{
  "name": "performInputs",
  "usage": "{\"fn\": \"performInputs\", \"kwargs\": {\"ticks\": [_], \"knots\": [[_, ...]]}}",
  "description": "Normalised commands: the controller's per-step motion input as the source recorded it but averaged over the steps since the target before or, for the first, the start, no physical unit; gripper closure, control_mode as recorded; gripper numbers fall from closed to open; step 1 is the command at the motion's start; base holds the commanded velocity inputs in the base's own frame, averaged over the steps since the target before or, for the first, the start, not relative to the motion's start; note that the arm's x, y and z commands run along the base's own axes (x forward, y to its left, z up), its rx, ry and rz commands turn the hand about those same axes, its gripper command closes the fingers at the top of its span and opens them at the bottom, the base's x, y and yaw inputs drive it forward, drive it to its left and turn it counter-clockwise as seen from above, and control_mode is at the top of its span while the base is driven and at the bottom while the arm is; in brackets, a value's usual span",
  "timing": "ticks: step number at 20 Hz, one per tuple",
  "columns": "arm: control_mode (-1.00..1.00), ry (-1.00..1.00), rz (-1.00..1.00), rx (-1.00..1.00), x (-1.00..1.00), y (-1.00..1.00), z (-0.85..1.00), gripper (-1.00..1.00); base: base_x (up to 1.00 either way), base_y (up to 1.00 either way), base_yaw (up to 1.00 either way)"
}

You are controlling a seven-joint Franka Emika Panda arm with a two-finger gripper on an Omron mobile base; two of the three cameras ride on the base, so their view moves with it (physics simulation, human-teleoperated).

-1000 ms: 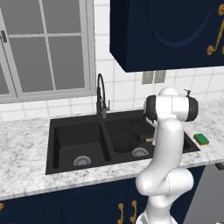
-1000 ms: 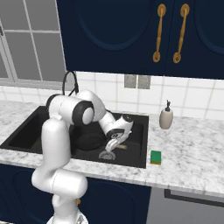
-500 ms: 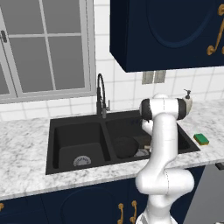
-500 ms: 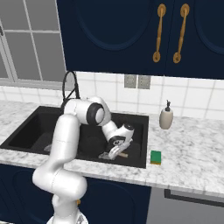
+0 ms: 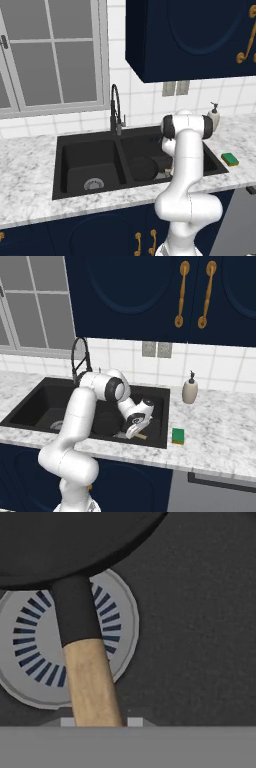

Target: Pick the pan and sponge and place them into the sink. Then turn on the water.

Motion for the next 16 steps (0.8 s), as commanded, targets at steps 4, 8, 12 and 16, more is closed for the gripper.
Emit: {"fn": "performInputs", "kwargs": {"ticks": [4, 8, 12, 16], "knots": [[-1.0, -0.04, -0.03, 0.0, 0.05, 0.09, 0.01, -1.0, 0.0, 0.0, 0.0], [-1.0, -0.09, -0.01, 0.0, 0.03, 0.01, 0.16, -1.0, 0.0, 0.0, 0.0], [-1.0, -0.04, 0.0, 0.0, 0.09, 0.0, 0.47, -1.0, 0.0, 0.0, 0.0], [-1.0, 0.0, 0.0, 0.0, 0.0, 0.0, 0.98, -1.0, 0.0, 0.0, 0.0]]}}
